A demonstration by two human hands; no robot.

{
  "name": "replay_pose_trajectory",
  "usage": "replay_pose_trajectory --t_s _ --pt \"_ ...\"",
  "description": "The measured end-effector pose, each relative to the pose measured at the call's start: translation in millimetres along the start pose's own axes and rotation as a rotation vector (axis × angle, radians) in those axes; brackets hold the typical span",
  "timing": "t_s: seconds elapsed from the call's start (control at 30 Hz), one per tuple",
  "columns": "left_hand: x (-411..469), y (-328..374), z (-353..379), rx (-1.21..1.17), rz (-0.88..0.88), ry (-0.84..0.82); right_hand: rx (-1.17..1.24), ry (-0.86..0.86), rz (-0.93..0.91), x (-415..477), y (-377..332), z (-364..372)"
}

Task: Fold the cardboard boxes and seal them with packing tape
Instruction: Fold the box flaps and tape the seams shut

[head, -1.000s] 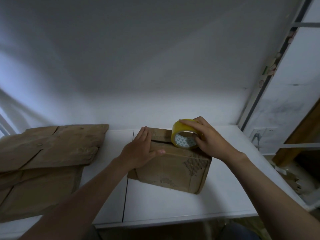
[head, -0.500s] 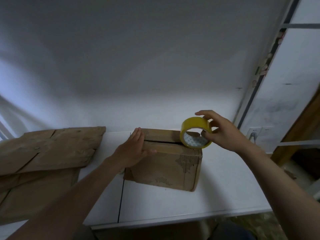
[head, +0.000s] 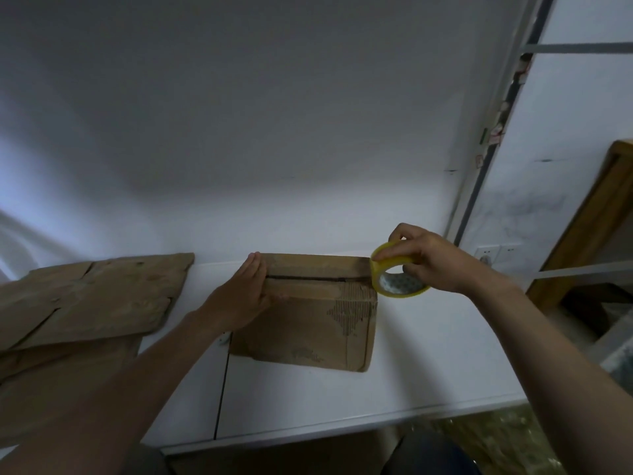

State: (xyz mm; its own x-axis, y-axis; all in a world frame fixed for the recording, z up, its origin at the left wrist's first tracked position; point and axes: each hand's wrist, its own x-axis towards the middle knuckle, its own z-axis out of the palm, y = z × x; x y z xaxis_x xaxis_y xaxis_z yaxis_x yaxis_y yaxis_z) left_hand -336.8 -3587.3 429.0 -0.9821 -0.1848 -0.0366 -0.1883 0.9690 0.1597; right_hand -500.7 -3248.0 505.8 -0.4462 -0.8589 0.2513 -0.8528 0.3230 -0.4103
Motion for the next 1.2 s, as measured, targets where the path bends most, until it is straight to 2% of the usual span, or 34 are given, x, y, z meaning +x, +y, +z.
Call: replay_pose_trajectory --t_s 0.17,0.4,0.6,0.67,0.8,0.9,0.97,1.1,1.2 --pt "-1.9 0.3 -0.7 -0.002 -0.003 -0.002 -0.206 -0.004 0.007 -3.8 15.6 -4.4" --pt "-0.3 -0.4 1.5 -0.02 -0.023 -0.008 -0.139 0.003 0.041 -15.1 39.7 24.0" --pt "2.3 0.5 4.6 -0.049 -0.034 0.001 -0.035 0.075 0.106 -26.3 61.6 60.3" --pt "1.8 0.4 6.0 -0.111 -0.036 0.024 0.032 0.083 0.144 -27.9 60.7 71.8" --pt "-0.7 5.2 3.9 -0.414 -0.117 0.108 0.093 0.101 0.19 -28.7 49.4 81.7" --pt "-1.3 5.3 2.1 -0.506 -0.169 0.126 0.101 0.05 0.262 -27.2 31.6 76.5" --pt "-1.6 3.0 1.4 -0.55 -0.193 0.118 0.07 0.047 0.336 -25.0 15.3 73.1" --pt "-1.2 1.1 0.1 -0.55 -0.185 0.1 -0.122 0.228 0.402 -15.8 -21.8 75.8" --pt "-2.3 1.7 -2.2 -0.556 -0.183 0.104 -0.301 0.093 0.29 1.3 -56.9 91.1"
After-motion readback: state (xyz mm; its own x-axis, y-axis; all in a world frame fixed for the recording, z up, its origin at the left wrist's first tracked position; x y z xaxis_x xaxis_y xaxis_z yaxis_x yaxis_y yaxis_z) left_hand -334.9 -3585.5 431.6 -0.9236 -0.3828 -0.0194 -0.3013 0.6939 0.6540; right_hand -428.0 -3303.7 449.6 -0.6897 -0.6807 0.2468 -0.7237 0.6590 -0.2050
